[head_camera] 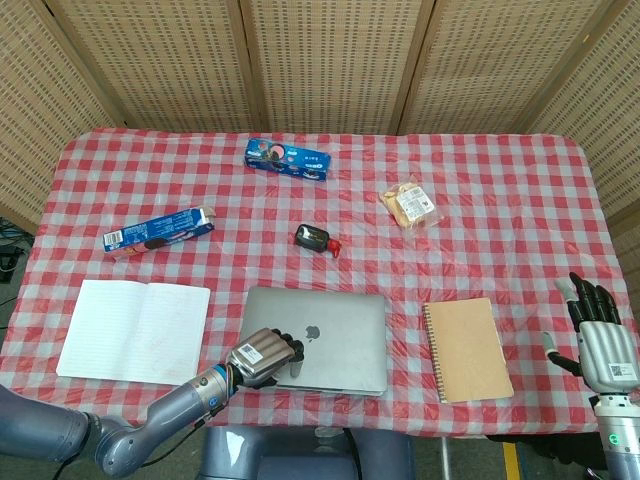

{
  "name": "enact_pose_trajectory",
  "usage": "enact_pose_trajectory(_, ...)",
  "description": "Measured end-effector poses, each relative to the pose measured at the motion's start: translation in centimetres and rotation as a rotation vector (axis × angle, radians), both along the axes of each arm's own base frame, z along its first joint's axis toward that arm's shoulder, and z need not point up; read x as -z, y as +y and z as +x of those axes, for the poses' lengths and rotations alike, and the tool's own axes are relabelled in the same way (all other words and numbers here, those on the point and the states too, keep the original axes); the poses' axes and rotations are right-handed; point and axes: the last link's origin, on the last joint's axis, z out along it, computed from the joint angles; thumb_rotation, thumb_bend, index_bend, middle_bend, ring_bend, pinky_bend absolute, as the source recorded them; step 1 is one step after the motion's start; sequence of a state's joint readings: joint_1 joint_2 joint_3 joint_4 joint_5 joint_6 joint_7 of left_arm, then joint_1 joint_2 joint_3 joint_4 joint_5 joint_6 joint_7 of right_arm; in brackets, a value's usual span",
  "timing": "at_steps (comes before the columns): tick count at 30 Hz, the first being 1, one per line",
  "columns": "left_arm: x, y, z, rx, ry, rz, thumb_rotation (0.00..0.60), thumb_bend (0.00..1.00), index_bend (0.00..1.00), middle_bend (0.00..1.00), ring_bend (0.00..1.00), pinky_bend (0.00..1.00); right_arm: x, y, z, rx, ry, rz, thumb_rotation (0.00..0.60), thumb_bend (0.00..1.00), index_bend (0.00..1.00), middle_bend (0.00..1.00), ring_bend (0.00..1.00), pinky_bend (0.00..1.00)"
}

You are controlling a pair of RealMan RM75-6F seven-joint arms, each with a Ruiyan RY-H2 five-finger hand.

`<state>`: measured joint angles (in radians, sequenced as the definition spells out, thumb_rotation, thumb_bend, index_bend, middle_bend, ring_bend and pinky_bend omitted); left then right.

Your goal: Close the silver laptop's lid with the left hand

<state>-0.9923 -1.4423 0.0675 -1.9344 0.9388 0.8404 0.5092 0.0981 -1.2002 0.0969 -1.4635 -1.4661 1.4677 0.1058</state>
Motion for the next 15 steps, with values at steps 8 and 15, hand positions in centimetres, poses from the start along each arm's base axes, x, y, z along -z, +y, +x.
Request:
enact_pose_trajectory(8, 1.3, -0.4, -1.3, -0.002, 0.049, -0.012, 0.600, 1.00, 0.47, 0.29, 0.28, 0.32, 0.0, 0.0, -0.1, 0.003, 0.000, 0.002, 0.600, 0.59, 0.00, 0.00, 0.00, 0.00)
enact_pose_trajectory(15, 1.3, -0.4, -1.5, 0.002, 0.048, 0.010, 0.600, 1.00, 0.40, 0.24, 0.26, 0.28, 0.1, 0.0, 0.1, -0.002, 0.005, 0.001, 0.600, 0.59, 0.00, 0.00, 0.00, 0.00)
